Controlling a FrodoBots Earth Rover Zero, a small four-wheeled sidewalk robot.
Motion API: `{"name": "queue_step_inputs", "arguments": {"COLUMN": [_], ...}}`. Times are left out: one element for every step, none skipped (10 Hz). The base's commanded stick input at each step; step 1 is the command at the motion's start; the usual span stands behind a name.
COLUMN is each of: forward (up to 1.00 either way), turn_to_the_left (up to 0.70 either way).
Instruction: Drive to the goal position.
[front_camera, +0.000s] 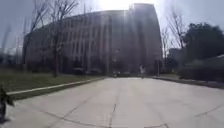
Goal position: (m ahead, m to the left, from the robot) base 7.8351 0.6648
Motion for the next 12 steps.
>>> {"name": "queue_step_inputs", "arguments": {"forward": [0.7, 0.7, 0.7, 0.7, 0.7, 0.7, 0.7, 0.7, 0.7, 0.7, 0.7, 0.7], "turn_to_the_left": [0.05, 0.0, 0.0, 0.0, 0.0, 0.0, 0.0, 0.0, 0.0, 0.0, 0.0, 0.0]}}
